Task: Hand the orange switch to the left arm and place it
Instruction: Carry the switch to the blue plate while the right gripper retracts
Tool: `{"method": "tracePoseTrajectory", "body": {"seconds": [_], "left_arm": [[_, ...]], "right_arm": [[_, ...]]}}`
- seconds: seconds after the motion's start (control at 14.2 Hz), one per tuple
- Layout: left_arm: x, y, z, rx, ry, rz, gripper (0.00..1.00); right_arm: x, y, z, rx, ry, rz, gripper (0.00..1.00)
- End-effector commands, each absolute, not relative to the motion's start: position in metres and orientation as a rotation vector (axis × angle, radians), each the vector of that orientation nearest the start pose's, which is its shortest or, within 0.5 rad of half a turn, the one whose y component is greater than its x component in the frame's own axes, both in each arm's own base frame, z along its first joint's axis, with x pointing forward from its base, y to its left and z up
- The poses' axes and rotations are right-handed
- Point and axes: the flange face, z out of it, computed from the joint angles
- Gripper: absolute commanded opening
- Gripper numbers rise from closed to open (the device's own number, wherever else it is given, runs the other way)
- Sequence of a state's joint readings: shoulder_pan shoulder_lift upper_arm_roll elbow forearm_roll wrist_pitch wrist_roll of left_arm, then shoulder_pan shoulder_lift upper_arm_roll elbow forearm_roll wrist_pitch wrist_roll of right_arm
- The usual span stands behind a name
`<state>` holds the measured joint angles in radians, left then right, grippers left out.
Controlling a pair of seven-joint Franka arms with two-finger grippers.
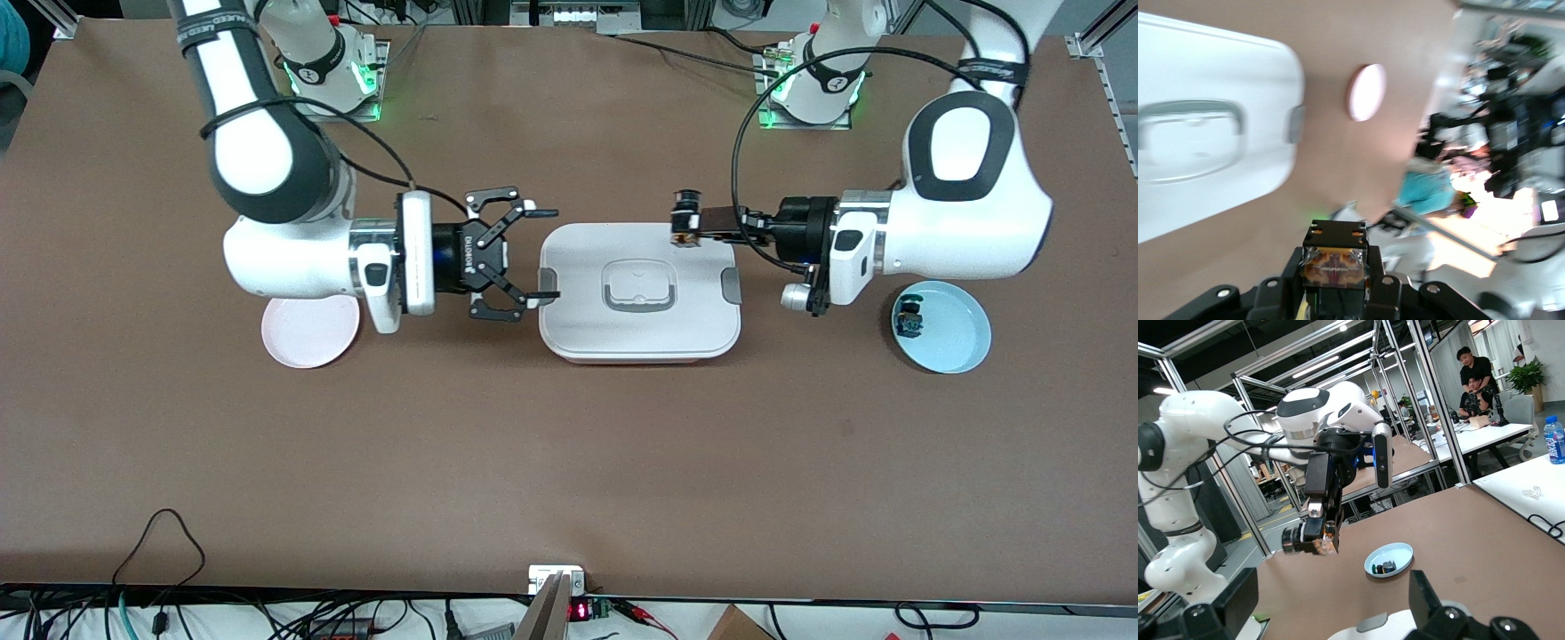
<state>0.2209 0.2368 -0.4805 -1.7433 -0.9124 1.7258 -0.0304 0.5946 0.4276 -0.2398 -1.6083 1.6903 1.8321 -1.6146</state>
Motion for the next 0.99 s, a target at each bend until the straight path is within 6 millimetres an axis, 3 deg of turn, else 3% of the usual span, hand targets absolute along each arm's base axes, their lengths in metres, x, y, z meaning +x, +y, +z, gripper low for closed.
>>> {"method": "tracePoseTrajectory", "body": {"seconds": [0.0,0.28,0.42,0.49,0.78,0.92], "left_arm": [[0.572,-0.191,0.492,2.4,-0.134,-0.432,0.18],[0.569,-0.176,0.475,2.67,-0.418,-0.43,0.17],[0.575,-0.149,0.451,2.718,-0.495,-0.498,0.17],[0.583,-0.118,0.44,2.804,-0.572,-0.51,0.17],[0.594,-0.082,0.407,2.903,-0.932,-0.605,0.18],[0.6,-0.048,0.395,2.894,-1.062,-0.654,0.18]], "right_arm": [[0.613,0.3,0.441,-1.422,-1.017,-0.8,1.0],[0.627,0.246,0.43,-1.579,-1.004,-0.695,1.0],[0.629,0.228,0.426,-1.639,-0.97,-0.611,1.0],[0.63,0.217,0.423,-1.713,-0.928,-0.527,1.0],[0.631,0.179,0.411,-1.94,-0.893,-0.334,1.0],[0.63,0.161,0.406,-2.036,-0.925,-0.252,1.0]]}}
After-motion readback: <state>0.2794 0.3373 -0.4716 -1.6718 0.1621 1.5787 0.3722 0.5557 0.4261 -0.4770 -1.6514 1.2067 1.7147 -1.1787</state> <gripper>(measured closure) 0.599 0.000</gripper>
